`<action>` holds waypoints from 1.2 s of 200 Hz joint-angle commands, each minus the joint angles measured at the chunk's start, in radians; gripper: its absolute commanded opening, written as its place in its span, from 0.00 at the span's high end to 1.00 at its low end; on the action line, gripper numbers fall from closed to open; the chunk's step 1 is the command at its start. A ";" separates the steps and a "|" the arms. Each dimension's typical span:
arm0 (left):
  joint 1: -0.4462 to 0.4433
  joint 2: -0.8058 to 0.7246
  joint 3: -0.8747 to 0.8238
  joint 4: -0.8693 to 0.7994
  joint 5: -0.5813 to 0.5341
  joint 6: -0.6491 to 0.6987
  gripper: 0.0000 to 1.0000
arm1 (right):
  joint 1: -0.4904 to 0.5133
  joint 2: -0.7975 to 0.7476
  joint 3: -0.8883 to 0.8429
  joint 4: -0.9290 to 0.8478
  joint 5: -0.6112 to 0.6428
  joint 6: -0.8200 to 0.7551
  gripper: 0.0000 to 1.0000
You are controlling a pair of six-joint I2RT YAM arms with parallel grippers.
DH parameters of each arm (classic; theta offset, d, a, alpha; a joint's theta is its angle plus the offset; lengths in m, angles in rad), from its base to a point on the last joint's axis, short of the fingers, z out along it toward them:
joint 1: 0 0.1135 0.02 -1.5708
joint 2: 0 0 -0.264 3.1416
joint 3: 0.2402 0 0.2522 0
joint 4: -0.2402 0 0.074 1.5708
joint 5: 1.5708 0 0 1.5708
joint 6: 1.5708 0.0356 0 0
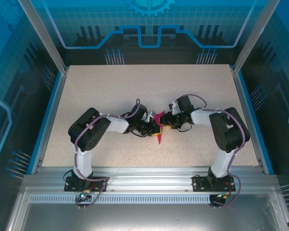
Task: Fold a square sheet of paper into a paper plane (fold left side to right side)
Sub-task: Fold the wing for the fifth time at the center of the table.
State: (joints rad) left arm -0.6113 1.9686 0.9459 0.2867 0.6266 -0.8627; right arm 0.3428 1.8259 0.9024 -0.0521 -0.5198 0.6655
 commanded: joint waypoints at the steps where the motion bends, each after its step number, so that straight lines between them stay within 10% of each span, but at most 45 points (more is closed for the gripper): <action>1: 0.009 -0.008 -0.010 0.003 0.024 0.010 0.86 | 0.034 0.048 0.016 -0.037 0.044 -0.023 0.59; 152: 0.104 -0.191 -0.076 -0.118 -0.030 0.079 0.68 | 0.033 0.075 0.018 -0.046 0.044 -0.035 0.60; 240: 0.122 -0.022 0.095 -0.150 0.013 0.096 0.69 | 0.034 0.072 0.017 -0.044 0.038 -0.039 0.61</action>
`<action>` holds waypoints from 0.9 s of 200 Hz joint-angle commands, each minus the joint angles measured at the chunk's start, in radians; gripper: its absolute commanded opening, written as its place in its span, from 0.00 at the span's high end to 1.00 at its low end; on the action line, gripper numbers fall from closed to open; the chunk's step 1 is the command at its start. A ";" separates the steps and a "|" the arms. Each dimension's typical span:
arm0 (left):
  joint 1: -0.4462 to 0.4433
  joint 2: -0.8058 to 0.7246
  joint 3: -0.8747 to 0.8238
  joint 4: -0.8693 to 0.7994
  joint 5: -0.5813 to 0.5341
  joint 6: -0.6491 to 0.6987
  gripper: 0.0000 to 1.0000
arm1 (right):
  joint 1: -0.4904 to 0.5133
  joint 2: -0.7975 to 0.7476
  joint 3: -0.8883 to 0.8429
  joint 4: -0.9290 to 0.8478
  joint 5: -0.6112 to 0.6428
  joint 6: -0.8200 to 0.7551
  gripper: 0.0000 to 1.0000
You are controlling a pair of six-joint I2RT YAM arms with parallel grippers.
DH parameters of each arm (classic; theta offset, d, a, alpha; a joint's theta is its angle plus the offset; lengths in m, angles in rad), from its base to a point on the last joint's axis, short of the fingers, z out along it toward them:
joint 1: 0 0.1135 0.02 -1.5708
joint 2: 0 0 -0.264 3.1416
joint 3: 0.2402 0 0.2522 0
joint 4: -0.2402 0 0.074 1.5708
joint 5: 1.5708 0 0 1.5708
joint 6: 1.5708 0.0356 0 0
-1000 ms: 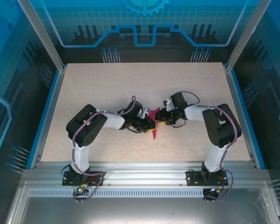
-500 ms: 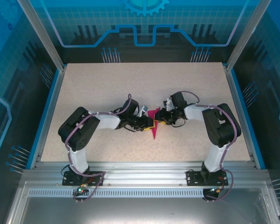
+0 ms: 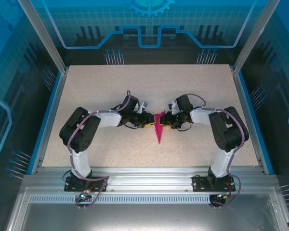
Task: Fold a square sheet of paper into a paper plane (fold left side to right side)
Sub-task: Fold the wing for the fifth time at the center of the table.
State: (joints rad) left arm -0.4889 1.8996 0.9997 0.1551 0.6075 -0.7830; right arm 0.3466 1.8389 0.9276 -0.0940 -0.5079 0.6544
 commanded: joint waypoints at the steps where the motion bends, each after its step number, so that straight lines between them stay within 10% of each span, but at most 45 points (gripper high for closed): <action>1: 0.000 0.048 0.043 -0.019 0.032 0.016 0.69 | 0.030 0.059 -0.009 -0.003 0.026 -0.028 0.61; 180: -0.012 0.164 0.114 0.027 0.066 -0.009 0.75 | 0.035 0.068 -0.004 -0.007 0.025 -0.030 0.61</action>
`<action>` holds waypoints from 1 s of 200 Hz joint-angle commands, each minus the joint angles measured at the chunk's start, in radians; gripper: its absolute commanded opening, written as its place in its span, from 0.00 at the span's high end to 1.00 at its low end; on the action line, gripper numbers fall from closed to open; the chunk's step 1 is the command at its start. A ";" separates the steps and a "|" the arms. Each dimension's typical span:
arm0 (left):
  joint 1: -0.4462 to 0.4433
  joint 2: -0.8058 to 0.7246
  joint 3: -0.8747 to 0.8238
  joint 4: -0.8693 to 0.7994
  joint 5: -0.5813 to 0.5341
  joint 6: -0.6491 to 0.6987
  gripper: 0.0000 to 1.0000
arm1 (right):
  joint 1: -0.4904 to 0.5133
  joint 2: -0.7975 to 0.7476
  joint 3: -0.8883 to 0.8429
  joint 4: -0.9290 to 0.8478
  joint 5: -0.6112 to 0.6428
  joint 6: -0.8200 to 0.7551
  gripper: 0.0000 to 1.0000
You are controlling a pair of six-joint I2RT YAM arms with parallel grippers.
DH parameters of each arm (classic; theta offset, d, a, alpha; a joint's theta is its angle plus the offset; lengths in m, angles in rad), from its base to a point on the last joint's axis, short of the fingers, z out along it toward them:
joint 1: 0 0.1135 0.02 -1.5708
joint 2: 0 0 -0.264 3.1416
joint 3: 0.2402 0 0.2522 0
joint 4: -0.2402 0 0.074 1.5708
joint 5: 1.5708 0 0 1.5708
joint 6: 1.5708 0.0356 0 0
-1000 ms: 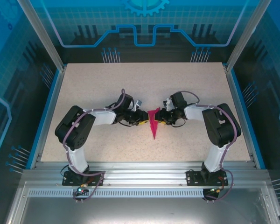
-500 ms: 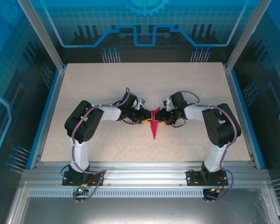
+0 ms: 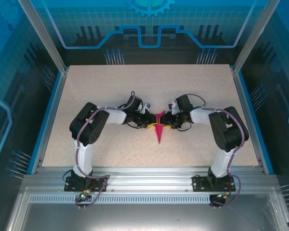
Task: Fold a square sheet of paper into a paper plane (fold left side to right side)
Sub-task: Fold the wing for the fifth time at the center of the table.
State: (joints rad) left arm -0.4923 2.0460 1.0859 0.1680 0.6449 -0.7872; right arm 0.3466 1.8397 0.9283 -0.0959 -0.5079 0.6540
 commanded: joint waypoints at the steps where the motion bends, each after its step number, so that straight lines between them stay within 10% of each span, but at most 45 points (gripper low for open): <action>1: -0.009 0.017 0.028 0.013 0.029 -0.006 0.75 | 0.034 0.067 -0.005 -0.005 0.025 -0.030 0.61; 97: 0.003 -0.030 0.006 -0.025 -0.032 0.036 1.00 | 0.037 0.058 -0.006 -0.015 0.026 -0.044 0.60; 200: 0.029 -0.076 -0.026 -0.064 -0.069 0.078 1.00 | 0.037 0.041 -0.011 -0.005 0.011 -0.052 0.56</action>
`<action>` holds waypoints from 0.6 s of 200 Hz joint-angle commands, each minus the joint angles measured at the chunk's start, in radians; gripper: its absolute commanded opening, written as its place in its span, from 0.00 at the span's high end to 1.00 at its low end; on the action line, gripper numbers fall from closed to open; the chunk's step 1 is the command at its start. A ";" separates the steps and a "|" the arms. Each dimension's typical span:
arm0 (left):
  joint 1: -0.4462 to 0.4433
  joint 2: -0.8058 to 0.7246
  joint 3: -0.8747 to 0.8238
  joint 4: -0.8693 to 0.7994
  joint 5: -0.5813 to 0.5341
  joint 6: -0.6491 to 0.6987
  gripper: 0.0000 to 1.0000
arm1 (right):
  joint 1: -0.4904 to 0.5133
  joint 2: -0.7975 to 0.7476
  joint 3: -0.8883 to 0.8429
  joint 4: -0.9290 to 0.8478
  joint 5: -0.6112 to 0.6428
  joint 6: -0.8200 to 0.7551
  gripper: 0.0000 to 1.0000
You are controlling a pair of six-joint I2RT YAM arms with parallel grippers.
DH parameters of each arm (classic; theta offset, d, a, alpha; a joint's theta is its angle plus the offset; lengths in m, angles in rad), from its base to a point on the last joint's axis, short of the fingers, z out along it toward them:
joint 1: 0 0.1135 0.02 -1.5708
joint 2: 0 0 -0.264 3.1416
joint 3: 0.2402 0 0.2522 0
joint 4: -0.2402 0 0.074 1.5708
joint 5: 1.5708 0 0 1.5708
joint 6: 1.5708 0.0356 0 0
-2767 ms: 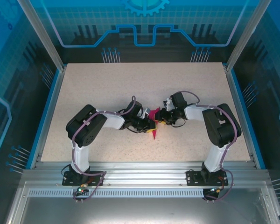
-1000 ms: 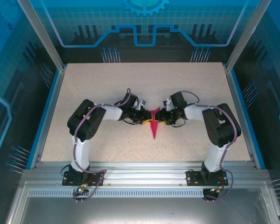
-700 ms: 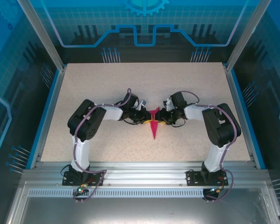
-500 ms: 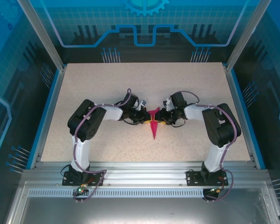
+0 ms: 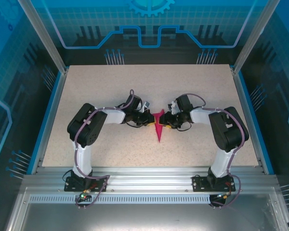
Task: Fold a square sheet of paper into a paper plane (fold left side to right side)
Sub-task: Fold the wing for the fifth time at the center of the table.
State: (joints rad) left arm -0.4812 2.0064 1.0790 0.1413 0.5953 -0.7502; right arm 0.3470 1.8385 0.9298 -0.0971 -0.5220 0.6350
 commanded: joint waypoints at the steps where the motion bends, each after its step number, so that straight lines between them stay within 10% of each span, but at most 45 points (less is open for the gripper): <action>1: 0.018 -0.037 -0.018 -0.038 -0.020 0.041 1.00 | 0.037 0.042 -0.013 -0.004 0.025 -0.032 0.56; 120: 0.016 0.053 0.019 -0.037 -0.009 0.045 1.00 | 0.036 0.038 -0.011 -0.005 0.011 -0.043 0.54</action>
State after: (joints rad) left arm -0.4740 2.0190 1.0775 0.1242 0.5877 -0.7261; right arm 0.3470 1.8370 0.9298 -0.0971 -0.5282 0.6243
